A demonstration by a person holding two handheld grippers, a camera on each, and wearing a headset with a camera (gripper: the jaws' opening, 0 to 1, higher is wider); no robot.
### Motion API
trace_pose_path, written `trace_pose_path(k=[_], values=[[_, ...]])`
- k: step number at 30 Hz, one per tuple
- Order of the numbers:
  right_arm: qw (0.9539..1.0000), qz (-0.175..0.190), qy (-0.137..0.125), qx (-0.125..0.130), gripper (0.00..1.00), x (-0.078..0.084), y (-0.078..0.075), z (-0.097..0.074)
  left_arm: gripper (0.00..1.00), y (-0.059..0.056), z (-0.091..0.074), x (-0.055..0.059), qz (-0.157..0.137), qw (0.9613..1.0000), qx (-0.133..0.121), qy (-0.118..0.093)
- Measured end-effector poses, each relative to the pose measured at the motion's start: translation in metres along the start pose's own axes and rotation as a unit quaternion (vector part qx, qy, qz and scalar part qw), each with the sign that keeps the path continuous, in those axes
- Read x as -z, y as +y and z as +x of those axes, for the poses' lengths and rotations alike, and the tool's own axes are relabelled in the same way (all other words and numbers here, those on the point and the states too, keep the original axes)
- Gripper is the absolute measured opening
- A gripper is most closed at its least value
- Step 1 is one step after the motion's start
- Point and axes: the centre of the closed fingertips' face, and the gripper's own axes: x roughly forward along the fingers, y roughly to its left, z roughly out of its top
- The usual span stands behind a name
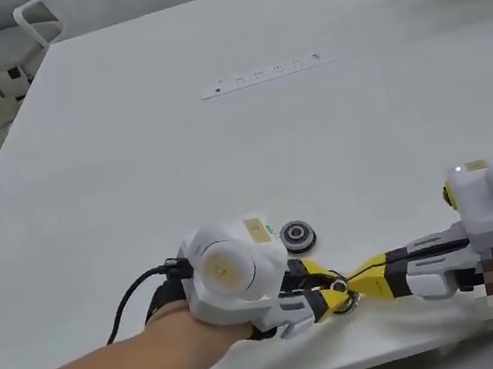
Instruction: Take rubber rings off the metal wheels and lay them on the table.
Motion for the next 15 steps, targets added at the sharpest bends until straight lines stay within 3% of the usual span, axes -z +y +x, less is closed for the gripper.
trace_pose_path(k=[9,15], values=[[1.0,0.003,-0.002,0.004,0.0,-0.0007,0.0001,0.0,0.13,0.002,-0.0004,-0.0002,-0.031,0.9995,0.005,-0.004],[1.0,0.004,-0.006,0.005,0.0,-0.0022,-0.0008,-0.0007,0.17,-0.0028,-0.0032,-0.0003,-0.043,0.9989,0.017,-0.003]])
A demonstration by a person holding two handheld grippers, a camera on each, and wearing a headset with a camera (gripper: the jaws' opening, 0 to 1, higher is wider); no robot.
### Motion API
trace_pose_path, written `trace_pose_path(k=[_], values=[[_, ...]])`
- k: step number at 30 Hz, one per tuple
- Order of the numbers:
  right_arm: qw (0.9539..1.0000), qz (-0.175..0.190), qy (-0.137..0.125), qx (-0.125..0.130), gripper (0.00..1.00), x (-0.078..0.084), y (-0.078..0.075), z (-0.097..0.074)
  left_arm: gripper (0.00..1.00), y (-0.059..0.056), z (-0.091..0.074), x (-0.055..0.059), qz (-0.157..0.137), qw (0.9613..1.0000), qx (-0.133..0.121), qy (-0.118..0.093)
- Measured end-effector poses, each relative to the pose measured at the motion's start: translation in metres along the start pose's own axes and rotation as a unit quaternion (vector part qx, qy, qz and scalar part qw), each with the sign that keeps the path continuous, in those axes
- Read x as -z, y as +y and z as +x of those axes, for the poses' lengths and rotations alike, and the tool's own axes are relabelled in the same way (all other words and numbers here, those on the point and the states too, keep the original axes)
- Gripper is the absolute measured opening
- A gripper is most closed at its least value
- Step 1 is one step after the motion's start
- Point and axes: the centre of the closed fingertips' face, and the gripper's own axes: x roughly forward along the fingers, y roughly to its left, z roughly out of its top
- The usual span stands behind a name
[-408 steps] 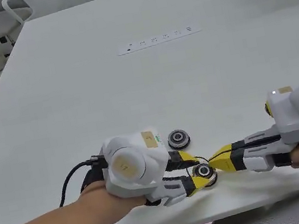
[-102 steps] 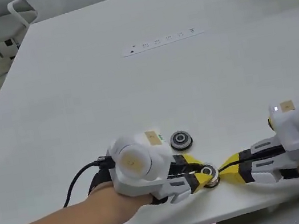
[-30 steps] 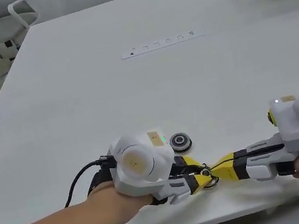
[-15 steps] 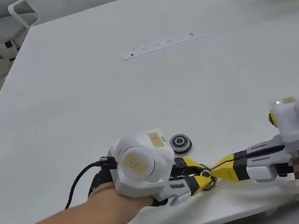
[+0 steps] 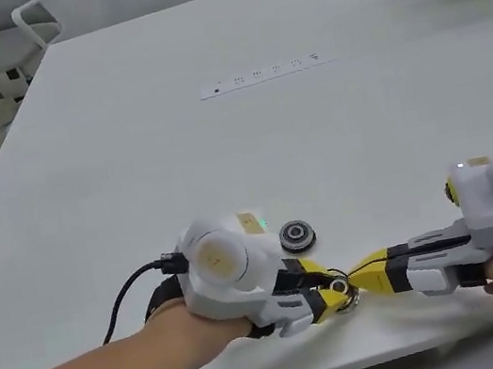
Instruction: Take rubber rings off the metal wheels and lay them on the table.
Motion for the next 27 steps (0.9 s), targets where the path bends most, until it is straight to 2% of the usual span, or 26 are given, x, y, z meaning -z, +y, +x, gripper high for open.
trace_pose_path(k=[7,18,27], values=[[1.0,0.0,-0.003,-0.002,0.0,-0.002,0.002,-0.001,0.19,-0.001,-0.006,-0.003,-0.013,0.9999,0.006,-0.004],[0.9999,0.002,-0.01,-0.003,0.0,-0.007,0.001,-0.002,0.3,-0.003,-0.021,-0.007,-0.012,0.9998,0.011,-0.01],[0.9999,0.0,-0.01,-0.007,0.0,-0.013,0.001,-0.001,0.39,-0.002,-0.039,-0.009,-0.023,0.9993,0.017,-0.022]])
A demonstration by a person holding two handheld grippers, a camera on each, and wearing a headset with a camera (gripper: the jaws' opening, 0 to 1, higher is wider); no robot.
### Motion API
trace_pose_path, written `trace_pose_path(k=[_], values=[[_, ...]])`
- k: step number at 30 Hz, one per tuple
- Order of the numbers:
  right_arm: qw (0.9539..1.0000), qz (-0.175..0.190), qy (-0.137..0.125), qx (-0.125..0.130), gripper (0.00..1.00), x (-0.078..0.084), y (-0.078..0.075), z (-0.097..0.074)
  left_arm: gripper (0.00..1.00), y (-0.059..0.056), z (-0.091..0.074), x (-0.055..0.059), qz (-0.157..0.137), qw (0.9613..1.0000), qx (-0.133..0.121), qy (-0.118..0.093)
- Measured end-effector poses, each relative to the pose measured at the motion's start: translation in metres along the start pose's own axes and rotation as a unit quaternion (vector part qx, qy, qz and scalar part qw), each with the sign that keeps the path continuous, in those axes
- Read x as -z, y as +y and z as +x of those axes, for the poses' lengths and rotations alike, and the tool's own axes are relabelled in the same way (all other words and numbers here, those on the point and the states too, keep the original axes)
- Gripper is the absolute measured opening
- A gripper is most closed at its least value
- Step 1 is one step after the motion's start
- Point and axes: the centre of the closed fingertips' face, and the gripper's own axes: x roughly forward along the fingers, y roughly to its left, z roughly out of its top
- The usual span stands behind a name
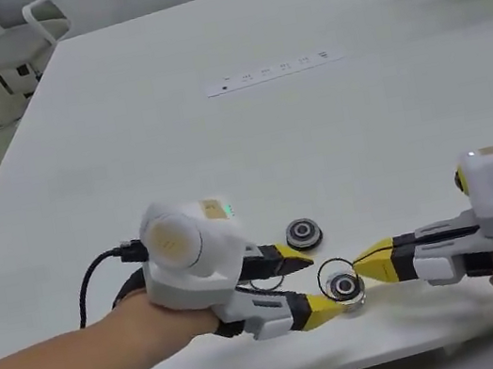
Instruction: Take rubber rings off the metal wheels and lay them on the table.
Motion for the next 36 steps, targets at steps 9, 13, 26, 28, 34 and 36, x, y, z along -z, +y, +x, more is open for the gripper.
trace_pose_path(k=[9,13,26,28,34,36], values=[[0.9999,-0.008,0.004,-0.006,0.0,-0.009,0.002,0.004,0.46,0.011,-0.018,-0.004,-0.01,0.9996,-0.019,-0.02],[0.9999,-0.013,0.005,-0.01,0.0,-0.015,0.003,0.006,0.51,0.015,-0.026,-0.007,-0.012,0.9992,-0.025,-0.03],[0.999,-0.028,0.02,-0.027,0.0,-0.024,0.009,0.019,0.6,0.029,-0.051,-0.003,-0.021,0.9969,-0.06,-0.048],[0.9989,-0.028,0.022,-0.03,0.0,-0.026,0.01,0.022,0.62,0.03,-0.054,-0.001,-0.021,0.9966,-0.063,-0.048],[0.9974,-0.04,0.043,-0.043,0.0,-0.025,0.016,0.03,0.63,0.034,-0.063,0.005,-0.025,0.9959,-0.073,-0.048],[0.9968,-0.046,0.048,-0.044,0.0,-0.025,0.017,0.033,0.63,0.035,-0.066,0.005,-0.026,0.9955,-0.076,-0.05]])
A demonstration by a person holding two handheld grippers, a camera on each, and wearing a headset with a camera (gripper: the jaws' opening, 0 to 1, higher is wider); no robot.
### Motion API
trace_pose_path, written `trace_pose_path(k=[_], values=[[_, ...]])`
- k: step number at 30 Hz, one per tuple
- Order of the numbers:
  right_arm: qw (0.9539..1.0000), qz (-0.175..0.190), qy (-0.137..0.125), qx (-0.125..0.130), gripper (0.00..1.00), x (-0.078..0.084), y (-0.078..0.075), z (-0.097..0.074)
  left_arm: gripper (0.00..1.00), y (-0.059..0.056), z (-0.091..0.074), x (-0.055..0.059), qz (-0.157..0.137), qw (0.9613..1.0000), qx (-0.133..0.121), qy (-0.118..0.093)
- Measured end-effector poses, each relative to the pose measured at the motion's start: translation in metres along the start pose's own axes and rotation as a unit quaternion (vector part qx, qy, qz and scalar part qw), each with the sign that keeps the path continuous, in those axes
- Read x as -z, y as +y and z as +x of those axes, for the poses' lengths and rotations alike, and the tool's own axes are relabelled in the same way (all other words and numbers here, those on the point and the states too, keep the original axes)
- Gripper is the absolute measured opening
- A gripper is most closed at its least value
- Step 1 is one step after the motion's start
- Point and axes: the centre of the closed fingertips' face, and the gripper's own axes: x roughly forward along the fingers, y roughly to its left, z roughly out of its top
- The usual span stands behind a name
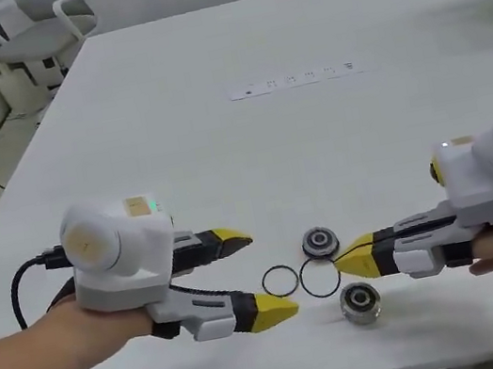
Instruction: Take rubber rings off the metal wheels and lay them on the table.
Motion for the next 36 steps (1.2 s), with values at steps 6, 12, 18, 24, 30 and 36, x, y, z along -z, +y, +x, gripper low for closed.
trace_pose_path(k=[6,12,18,24,30,36], values=[[0.9996,-0.011,0.023,-0.008,0.0,0.003,0.001,0.008,0.64,0.003,-0.008,-0.001,0.003,1.0,-0.009,-0.003],[0.9986,-0.024,0.045,-0.015,0.0,0.008,0.003,0.018,0.65,0.003,-0.014,0.004,0.004,0.9999,-0.015,0.002],[0.9969,-0.038,0.066,-0.019,0.0,0.017,0.002,0.027,0.65,0.001,-0.017,0.006,0.006,0.9998,-0.017,0.006],[0.995,-0.047,0.085,-0.026,0.0,0.022,0.005,0.034,0.65,0.002,-0.02,0.007,0.005,0.9998,-0.021,0.004],[0.9932,-0.055,0.1,-0.024,0.0,0.028,0.003,0.038,0.65,0.005,-0.023,0.007,0.005,0.9997,-0.023,0.005],[0.9918,-0.064,0.11,-0.016,0.02,0.032,0.0,0.038,0.65,0.005,-0.024,0.009,0.004,0.9997,-0.025,0.007]])
